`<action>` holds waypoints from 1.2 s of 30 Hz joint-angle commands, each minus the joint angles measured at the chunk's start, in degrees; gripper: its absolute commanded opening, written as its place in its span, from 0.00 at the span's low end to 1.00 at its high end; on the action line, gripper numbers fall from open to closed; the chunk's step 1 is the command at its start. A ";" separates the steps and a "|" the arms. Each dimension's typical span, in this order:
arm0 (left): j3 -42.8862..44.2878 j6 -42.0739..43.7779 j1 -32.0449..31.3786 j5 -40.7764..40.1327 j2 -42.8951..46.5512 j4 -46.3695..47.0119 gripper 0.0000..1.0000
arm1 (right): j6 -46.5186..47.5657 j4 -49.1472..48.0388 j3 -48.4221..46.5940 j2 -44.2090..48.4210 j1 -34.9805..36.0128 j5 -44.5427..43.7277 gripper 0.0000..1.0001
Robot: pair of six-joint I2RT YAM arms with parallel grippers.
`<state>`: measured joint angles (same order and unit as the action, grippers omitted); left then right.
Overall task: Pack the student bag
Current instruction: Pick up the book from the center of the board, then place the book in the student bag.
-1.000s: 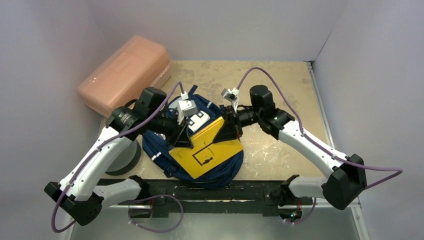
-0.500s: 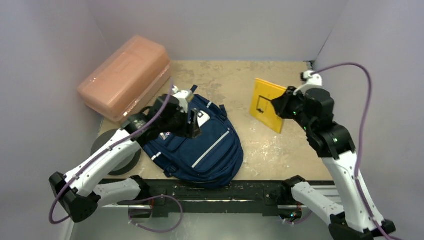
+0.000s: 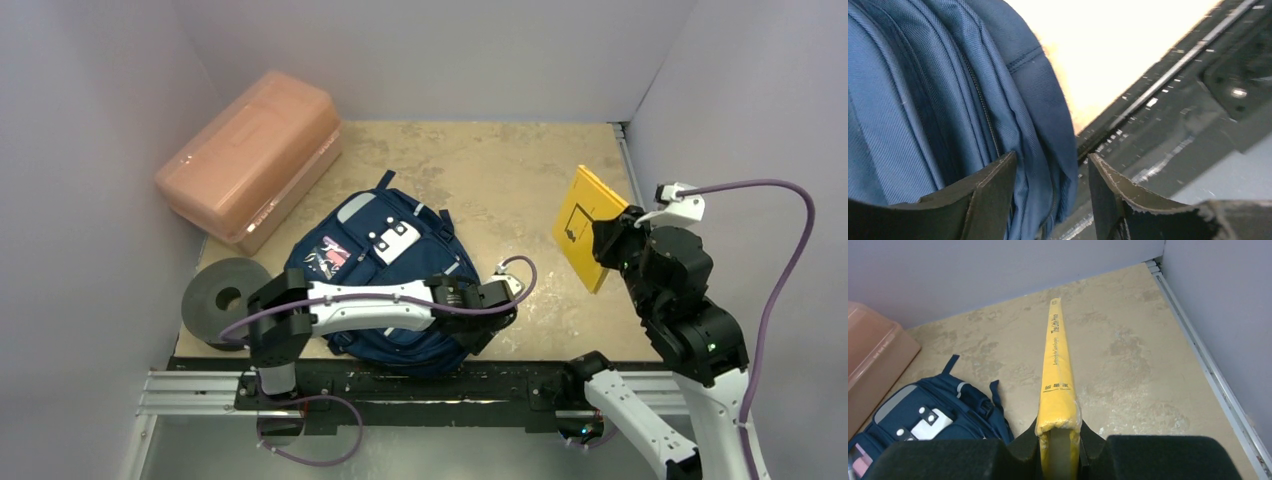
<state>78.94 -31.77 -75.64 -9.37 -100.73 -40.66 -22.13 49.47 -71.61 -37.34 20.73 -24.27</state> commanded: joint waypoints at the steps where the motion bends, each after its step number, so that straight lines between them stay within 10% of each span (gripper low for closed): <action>1: 3.75 0.90 -0.21 -8.41 -4.50 -4.64 0.49 | -1.18 -3.95 1.63 2.07 0.32 2.26 0.00; 13: 5.23 3.42 0.26 -13.59 -3.15 -7.11 0.01 | -0.26 -2.11 6.31 2.33 0.40 8.13 0.00; 25: -8.81 -3.95 15.09 -9.52 27.86 9.26 0.00 | -4.10 16.78 1.88 -7.05 0.37 37.06 0.00; 32: -9.71 1.73 15.50 -11.13 35.54 17.75 0.00 | -38.73 -9.33 25.31 1.21 0.42 69.41 0.00; 36: -6.98 4.20 15.52 -5.28 34.94 17.64 0.00 | -56.98 -32.95 35.62 4.48 0.36 68.62 0.00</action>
<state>68.75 -31.05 -60.38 -17.72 -66.22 -32.12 -55.07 45.56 -42.63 -33.78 21.26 35.22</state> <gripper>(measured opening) 0.020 0.195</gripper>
